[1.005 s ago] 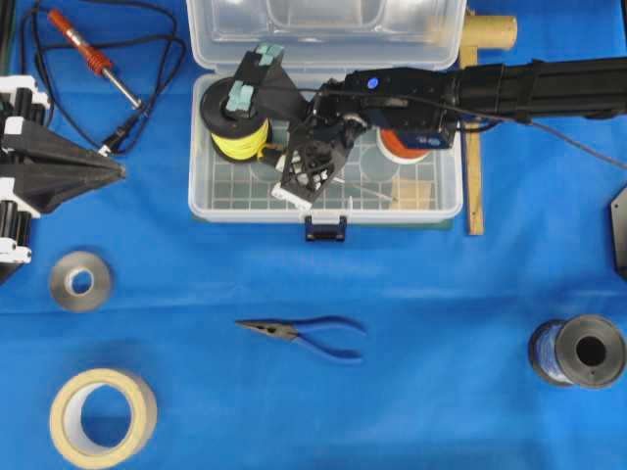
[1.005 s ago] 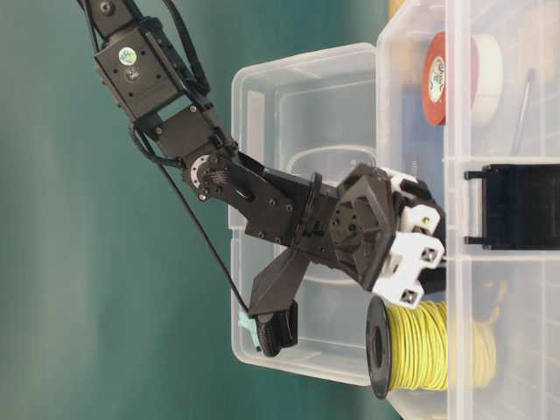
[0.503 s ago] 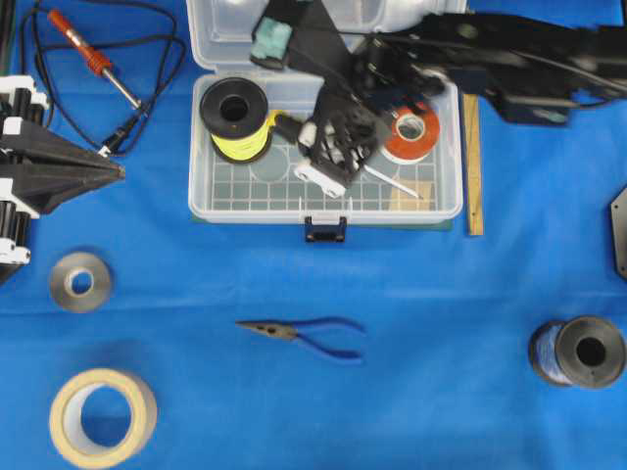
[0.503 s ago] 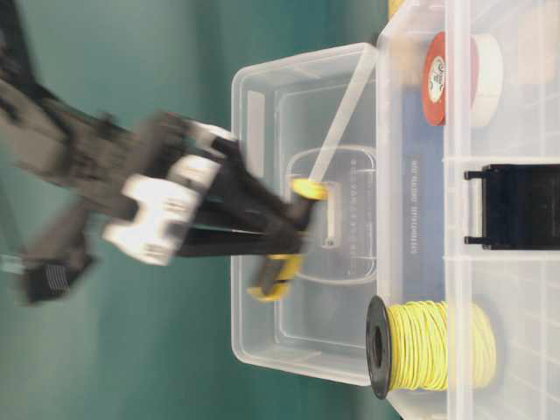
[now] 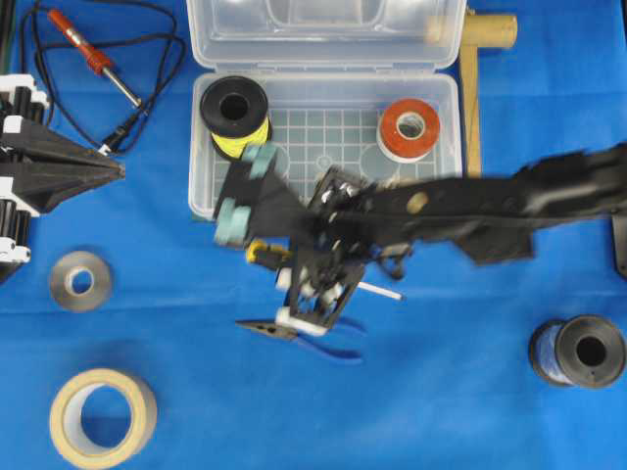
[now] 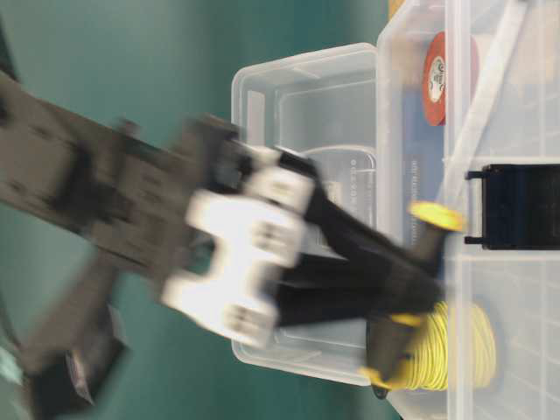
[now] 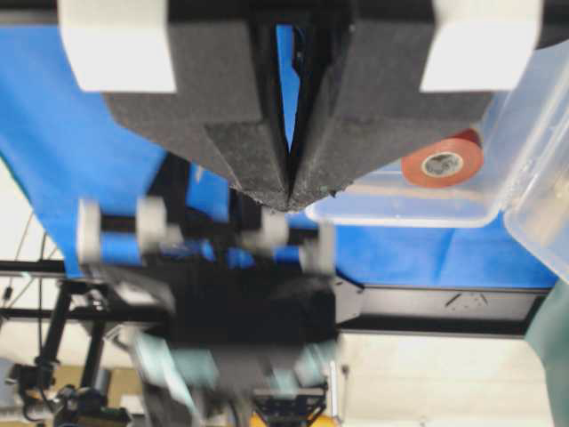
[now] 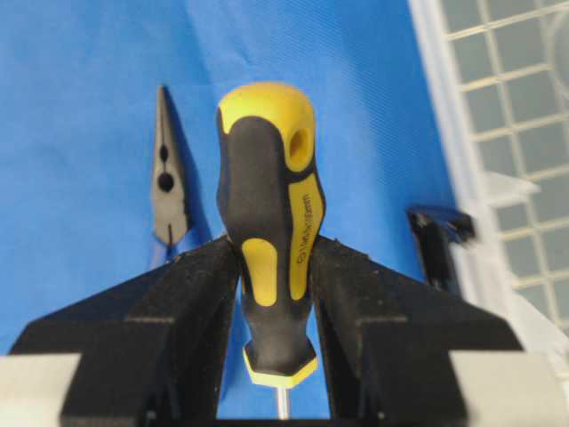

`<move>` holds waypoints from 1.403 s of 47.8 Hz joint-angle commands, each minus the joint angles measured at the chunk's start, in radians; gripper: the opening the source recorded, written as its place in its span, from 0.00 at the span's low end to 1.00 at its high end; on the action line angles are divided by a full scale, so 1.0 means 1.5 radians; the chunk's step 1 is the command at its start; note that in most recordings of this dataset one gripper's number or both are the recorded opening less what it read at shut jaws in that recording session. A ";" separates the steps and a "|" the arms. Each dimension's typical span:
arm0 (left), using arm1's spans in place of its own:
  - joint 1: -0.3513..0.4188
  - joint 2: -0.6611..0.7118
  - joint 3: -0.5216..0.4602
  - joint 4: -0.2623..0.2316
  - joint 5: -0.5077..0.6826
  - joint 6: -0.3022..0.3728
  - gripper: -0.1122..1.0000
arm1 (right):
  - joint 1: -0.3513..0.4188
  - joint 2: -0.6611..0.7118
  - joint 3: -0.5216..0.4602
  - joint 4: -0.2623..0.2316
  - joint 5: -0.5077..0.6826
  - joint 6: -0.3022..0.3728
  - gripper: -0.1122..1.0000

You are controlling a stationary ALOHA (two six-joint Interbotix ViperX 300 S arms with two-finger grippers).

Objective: Pick the screwdriver from the toolbox among several items.
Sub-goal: 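Lift the screwdriver out of the toolbox toward the pliers, then lower the screwdriver onto the blue cloth beside the pliers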

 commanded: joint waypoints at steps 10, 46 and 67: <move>0.011 0.003 -0.005 0.000 -0.003 0.002 0.10 | 0.025 0.102 -0.081 -0.013 -0.005 0.001 0.35; 0.012 -0.006 -0.002 0.000 0.003 0.001 0.10 | 0.019 0.137 -0.092 -0.014 0.001 -0.005 0.53; 0.012 -0.007 0.000 0.000 0.009 -0.007 0.10 | 0.057 -0.140 0.018 -0.165 0.062 0.002 0.77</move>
